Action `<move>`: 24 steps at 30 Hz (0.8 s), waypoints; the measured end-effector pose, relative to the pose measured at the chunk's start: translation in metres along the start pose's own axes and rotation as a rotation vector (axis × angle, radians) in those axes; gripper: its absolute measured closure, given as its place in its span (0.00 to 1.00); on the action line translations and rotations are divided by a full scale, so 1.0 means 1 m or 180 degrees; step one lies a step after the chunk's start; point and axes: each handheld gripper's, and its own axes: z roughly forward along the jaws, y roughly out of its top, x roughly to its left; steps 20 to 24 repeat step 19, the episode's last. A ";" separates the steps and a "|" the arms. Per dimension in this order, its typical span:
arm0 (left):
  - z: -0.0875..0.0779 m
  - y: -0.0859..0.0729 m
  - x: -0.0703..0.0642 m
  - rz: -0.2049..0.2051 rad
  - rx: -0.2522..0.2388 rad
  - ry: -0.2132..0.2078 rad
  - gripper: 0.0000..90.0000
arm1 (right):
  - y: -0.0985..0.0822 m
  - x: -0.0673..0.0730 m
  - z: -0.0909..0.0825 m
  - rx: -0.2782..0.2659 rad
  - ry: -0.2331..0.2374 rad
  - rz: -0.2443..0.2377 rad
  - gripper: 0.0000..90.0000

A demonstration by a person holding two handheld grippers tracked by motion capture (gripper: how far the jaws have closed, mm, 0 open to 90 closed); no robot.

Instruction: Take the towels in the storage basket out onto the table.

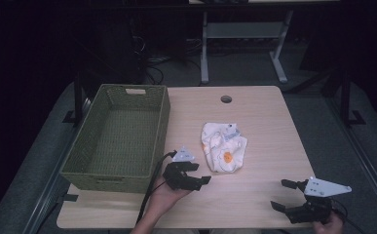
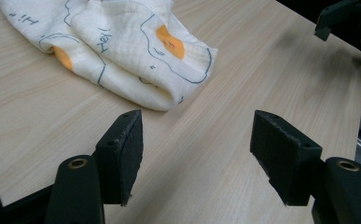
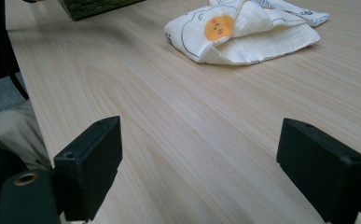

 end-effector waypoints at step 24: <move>-0.013 -0.033 -0.013 0.0158 -0.0110 0.0103 0.36 | 0.002 0.004 0.002 0.0058 0.0029 -0.0082 0.15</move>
